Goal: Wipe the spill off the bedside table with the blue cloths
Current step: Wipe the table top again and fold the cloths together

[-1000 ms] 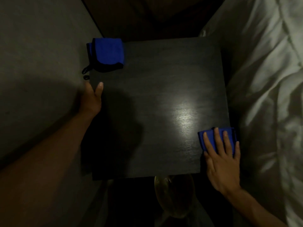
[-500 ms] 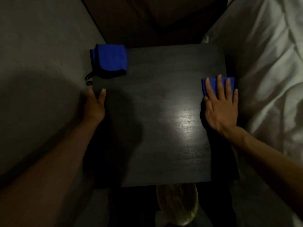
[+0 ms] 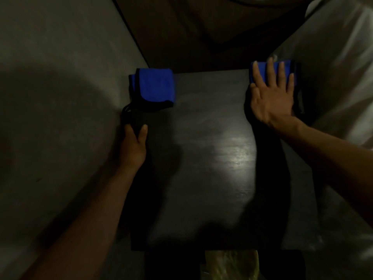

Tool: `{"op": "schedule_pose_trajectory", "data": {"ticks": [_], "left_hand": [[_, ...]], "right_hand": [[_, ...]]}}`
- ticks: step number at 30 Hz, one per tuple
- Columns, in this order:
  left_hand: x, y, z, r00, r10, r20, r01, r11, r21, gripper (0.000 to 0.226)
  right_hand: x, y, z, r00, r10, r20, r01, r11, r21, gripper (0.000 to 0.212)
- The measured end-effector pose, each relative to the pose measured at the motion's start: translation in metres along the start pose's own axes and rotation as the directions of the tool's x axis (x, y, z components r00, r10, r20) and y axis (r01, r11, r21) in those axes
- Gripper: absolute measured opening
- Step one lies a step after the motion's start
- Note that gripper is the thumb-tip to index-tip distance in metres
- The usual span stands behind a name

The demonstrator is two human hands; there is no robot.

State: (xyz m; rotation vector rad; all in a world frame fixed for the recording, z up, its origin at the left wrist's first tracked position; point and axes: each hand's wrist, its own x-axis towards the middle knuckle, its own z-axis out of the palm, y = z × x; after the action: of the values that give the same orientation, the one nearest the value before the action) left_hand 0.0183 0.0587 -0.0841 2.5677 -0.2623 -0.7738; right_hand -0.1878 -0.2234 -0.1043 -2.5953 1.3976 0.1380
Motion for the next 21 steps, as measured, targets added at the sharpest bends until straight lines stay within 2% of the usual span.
{"op": "schedule_pose_trajectory", "data": {"ticks": [3,5,7,10,12,14,16,19,21], "left_hand": [[-0.001,0.002,0.002,0.998,-0.011,-0.059,0.008,0.998,-0.056,0.067],[-0.006,0.007,0.003,0.979,0.062,-0.194,-0.073,0.996,-0.050,0.058],[-0.012,0.017,0.003,0.928,0.174,-0.330,-0.172,0.984,0.033,0.051],[-0.005,0.037,0.004,0.876,0.275,-0.397,-0.255,0.961,0.103,0.051],[0.010,0.053,0.005,0.850,0.379,-0.366,-0.346,0.925,0.154,0.048],[0.027,0.069,0.008,0.787,0.546,-0.287,-0.469,0.832,0.296,0.045],[0.044,0.084,0.011,0.738,0.652,-0.175,-0.555,0.734,0.391,0.045],[0.072,0.095,0.013,0.758,0.652,-0.030,-0.552,0.664,0.504,0.049],[0.087,0.094,0.014,0.776,0.630,0.031,-0.534,0.628,0.566,0.052]], "right_hand": [[0.001,-0.043,0.004,0.999,-0.045,-0.015,0.046,0.999,0.016,0.062],[-0.001,-0.074,0.008,0.996,-0.088,-0.011,0.088,0.996,0.028,0.061],[-0.006,-0.106,0.012,0.991,-0.133,0.002,0.133,0.990,0.042,0.059],[-0.018,-0.146,0.022,0.986,-0.165,0.006,0.164,0.985,0.052,0.061],[-0.027,-0.167,0.025,0.985,-0.170,0.010,0.169,0.983,0.069,0.066],[-0.032,-0.181,0.025,0.988,-0.157,0.008,0.155,0.982,0.107,0.071],[-0.032,-0.188,0.025,0.993,-0.120,0.004,0.118,0.984,0.134,0.072],[-0.029,-0.190,0.023,0.994,-0.102,0.028,0.096,0.983,0.159,0.067],[-0.025,-0.183,0.019,0.986,-0.162,0.025,0.158,0.978,0.137,0.066]]}}
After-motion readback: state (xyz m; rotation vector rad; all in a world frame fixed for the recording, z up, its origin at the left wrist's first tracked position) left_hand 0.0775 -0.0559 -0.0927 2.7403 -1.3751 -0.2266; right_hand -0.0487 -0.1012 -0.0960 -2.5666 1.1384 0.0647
